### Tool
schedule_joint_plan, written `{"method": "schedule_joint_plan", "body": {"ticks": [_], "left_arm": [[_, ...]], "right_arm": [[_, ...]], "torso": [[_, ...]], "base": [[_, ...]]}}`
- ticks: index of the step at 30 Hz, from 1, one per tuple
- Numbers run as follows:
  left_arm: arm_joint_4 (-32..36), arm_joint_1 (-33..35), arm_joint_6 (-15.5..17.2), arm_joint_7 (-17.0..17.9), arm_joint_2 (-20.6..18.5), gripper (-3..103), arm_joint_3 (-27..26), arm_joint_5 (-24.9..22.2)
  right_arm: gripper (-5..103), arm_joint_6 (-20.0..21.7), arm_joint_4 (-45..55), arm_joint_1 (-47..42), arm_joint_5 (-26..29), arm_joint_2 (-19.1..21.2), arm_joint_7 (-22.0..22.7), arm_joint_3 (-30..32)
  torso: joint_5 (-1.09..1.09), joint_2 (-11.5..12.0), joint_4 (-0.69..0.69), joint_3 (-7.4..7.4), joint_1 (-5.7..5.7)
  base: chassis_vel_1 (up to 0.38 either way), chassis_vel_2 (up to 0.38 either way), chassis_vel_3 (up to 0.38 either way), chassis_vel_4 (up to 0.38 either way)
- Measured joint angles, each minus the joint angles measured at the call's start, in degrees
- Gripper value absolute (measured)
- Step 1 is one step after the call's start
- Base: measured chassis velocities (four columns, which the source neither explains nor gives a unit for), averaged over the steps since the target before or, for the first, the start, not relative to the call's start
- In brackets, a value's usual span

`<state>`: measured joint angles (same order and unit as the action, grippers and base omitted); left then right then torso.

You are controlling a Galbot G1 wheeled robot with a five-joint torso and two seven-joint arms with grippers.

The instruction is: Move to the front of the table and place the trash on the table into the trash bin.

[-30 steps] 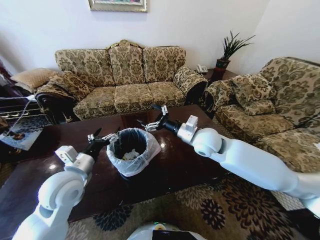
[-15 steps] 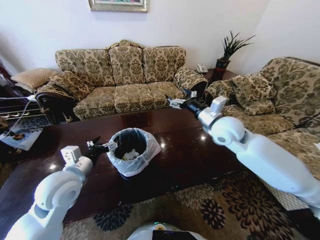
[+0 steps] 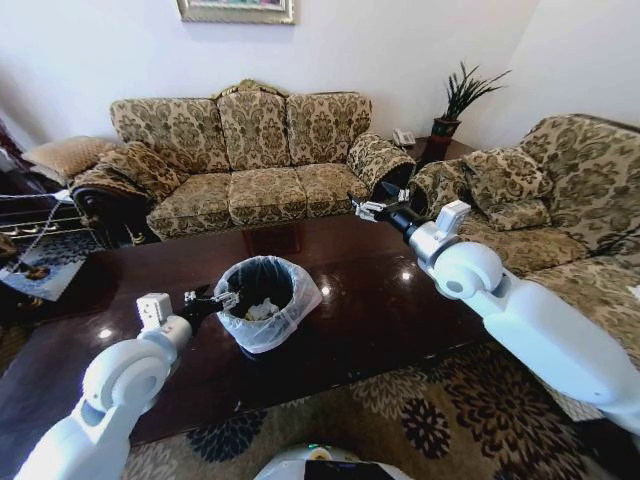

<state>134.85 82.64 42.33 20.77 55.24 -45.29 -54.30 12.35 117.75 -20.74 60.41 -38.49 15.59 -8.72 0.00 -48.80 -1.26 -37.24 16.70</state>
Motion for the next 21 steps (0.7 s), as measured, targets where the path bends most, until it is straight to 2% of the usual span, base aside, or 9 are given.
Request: {"method": "schedule_joint_plan", "body": {"ticks": [5, 6, 8, 11, 13, 15, 16, 19, 21], "left_arm": [[-0.77, -0.38, -0.15, -0.59, -0.47, 90, 0.19, 0.01], [-0.87, -0.38, -0.2, -0.84, -0.53, 85, 0.26, 0.0], [-0.95, -0.33, -0.28, -1.25, -0.66, 85, 0.29, 0.0], [-1.03, -0.37, -0.28, -1.58, -1.28, 64, 0.3, -0.03], [-1.03, -0.45, -0.27, -1.65, -1.46, 64, 0.3, -0.07], [-1.03, -0.75, -0.23, -1.71, -1.78, 53, 0.35, -0.12], [-1.03, -0.75, -0.23, -1.71, -1.78, 53, 0.35, -0.12], [-1.03, -1.0, -0.22, -1.78, -1.8, 35, 0.59, -0.13], [-1.01, -1.03, -0.22, -1.8, -1.74, 35, 0.66, -0.13]], "right_arm": [[100, -0.26, 0.03, -0.5, -0.36, -0.2, 0.02, -0.14], [100, -0.29, 0.03, -0.66, -0.47, -0.2, 0.03, -0.15], [100, -0.29, 0.07, -0.83, -0.56, -0.14, 0.02, -0.22], [100, -0.3, 0.27, -1.33, -0.78, 0.0, 0.04, -0.51], [100, -0.3, 0.33, -1.49, -0.81, -0.01, 0.05, -0.54], [100, -0.3, 0.38, -1.82, -1.0, -0.01, 0.06, -0.69], [100, -0.3, 0.38, -1.82, -1.0, -0.01, 0.06, -0.69], [100, -0.43, 0.34, -1.84, -1.23, -0.07, 0.06, -1.27], [100, -0.49, 0.26, -1.74, -1.26, -0.1, 0.06, -1.44]], "torso": [[0.01, 0.0, 0.01, 0.0, 0.0], [0.01, 0.0, 0.01, 0.0, 0.0], [0.01, 0.0, 0.01, 0.0, 0.0], [0.0, 0.0, 0.01, 0.0, 0.0], [0.0, 0.0, 0.0, 0.0, 0.0], [0.0, 0.0, 0.01, 0.0, 0.0], [0.0, 0.0, 0.01, 0.0, 0.0], [0.0, 0.0, 0.01, 0.0, 0.0], [0.0, 0.0, 0.01, 0.0, 0.0]], "base": [[0.0, 0.0, 0.0, 0.0], [0.0, 0.0, 0.0, 0.0], [0.0, 0.0, 0.0, 0.0], [0.0, 0.0, 0.0, 0.0], [0.0, 0.0, 0.0, 0.0], [0.0, 0.0, 0.0, 0.0], [0.0, 0.0, 0.0, 0.0], [0.0, 0.0, 0.0, 0.0], [0.0, 0.0, 0.0, 0.0]]}}
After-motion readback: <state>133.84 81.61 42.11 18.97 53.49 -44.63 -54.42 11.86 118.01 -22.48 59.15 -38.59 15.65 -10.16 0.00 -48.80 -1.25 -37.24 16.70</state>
